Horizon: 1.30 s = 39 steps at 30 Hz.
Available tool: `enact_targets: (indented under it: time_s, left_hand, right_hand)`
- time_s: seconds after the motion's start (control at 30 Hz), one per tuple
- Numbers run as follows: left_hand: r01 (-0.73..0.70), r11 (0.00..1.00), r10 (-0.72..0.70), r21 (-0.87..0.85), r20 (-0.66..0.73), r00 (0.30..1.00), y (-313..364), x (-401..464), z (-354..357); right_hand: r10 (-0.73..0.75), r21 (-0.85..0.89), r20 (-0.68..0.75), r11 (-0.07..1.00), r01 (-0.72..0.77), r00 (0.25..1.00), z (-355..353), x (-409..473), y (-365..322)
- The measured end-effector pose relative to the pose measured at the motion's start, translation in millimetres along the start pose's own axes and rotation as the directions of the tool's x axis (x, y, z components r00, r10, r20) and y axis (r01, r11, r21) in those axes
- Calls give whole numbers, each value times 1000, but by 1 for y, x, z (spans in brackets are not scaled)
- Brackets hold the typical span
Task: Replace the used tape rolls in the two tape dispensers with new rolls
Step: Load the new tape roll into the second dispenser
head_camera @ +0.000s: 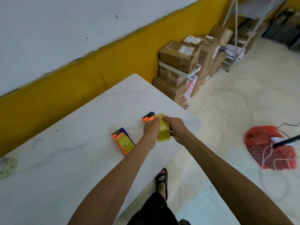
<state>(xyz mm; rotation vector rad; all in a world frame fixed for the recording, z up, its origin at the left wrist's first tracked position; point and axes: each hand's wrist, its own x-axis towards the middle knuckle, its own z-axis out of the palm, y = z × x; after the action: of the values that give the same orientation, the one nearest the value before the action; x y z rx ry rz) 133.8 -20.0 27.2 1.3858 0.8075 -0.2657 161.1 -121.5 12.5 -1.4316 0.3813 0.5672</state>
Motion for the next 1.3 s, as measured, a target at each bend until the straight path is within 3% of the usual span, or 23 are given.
enact_targets:
  time_s: [0.13,0.27,0.43,0.6,0.8,0.93,1.1,1.3]
  left_hand:
    - [-21,1000,21,-8,-20,1000,2,29,28]
    - [-117,989,136,87,-268,954,-9,63,21]
    - [58,972,43,227,-416,908,-16,80,8]
    - [122,984,-56,127,-431,900,-27,85,14]
    - [129,983,-169,-128,-385,908,-31,82,21]
    - [131,947,-249,-293,-415,875,-21,85,21]
    - [67,931,-245,-358,-483,841,-3,93,23]
    - [87,933,-274,-349,-534,799,2,99,36]
  right_hand:
    - [31,-38,-26,999,-32,999,-27,37,-13]
    - [94,-83,6,992,-93,996,-48,68,-26]
    - [134,-147,-6,980,-133,991,-46,95,-35]
    - [179,-172,95,972,-161,979,-38,111,-39]
    - [233,-247,169,951,-187,958,-28,123,-39]
    - [247,-314,252,936,-162,936,-29,132,-41]
    - [251,-450,315,889,-89,915,-29,138,-45]
    - [250,-514,334,856,-47,909,-28,140,-43]
